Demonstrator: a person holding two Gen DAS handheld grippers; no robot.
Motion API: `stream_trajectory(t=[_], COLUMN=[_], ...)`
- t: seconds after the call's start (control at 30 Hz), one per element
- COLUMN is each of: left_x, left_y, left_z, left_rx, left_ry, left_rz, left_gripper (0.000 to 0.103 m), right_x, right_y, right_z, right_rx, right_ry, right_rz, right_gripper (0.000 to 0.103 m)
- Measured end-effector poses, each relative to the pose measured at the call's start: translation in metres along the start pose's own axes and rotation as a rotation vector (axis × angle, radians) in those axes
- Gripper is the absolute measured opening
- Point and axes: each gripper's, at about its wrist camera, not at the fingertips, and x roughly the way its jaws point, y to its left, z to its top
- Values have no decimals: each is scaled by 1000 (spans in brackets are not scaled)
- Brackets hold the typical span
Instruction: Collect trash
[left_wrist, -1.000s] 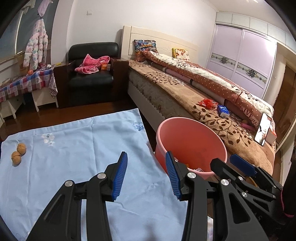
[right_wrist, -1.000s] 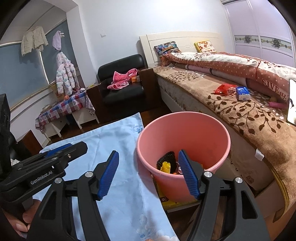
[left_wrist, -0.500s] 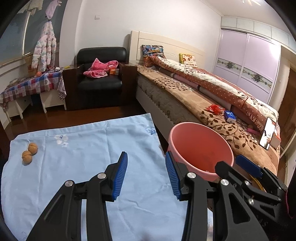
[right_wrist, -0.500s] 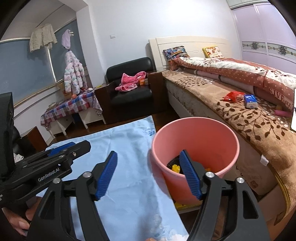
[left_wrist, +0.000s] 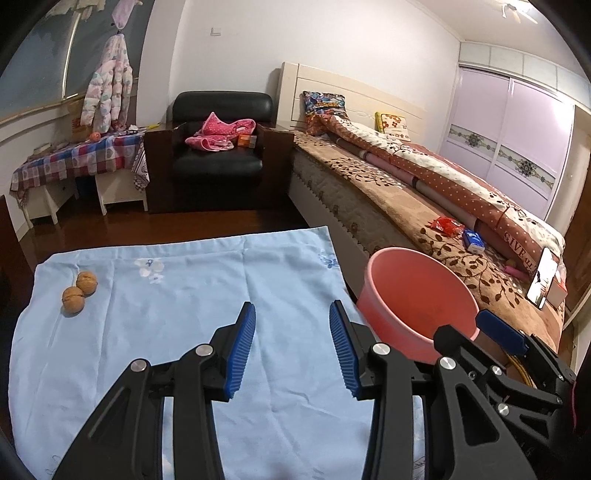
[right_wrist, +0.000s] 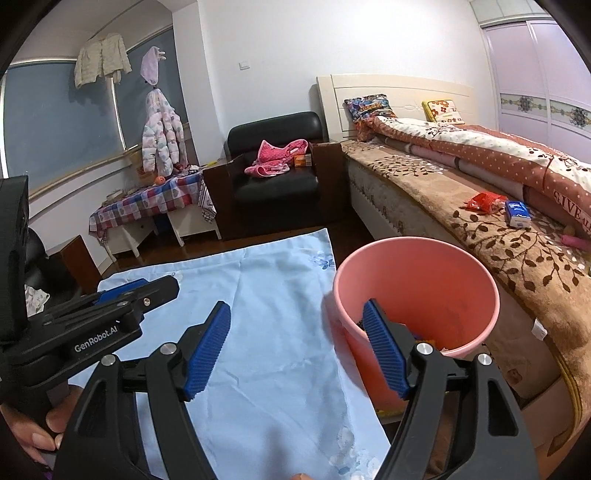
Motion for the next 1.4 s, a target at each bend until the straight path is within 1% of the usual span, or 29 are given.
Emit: stream_trajectory(t=[0.23, 0.83, 1.4], left_x=[0, 1, 1], left_y=[14, 30, 32], left_z=[-2, -8, -9], left_rx=[-22, -43, -47], left_ry=[7, 10, 12], left_rz=[15, 13, 13], left_gripper=[41, 41, 41], right_x=[3, 10, 14], right_y=[2, 9, 14], right_z=[1, 2, -3], right_rx=[1, 1, -2], right_ry=[5, 10, 21], right_rz=[-5, 0, 3], right_gripper=[74, 74, 74])
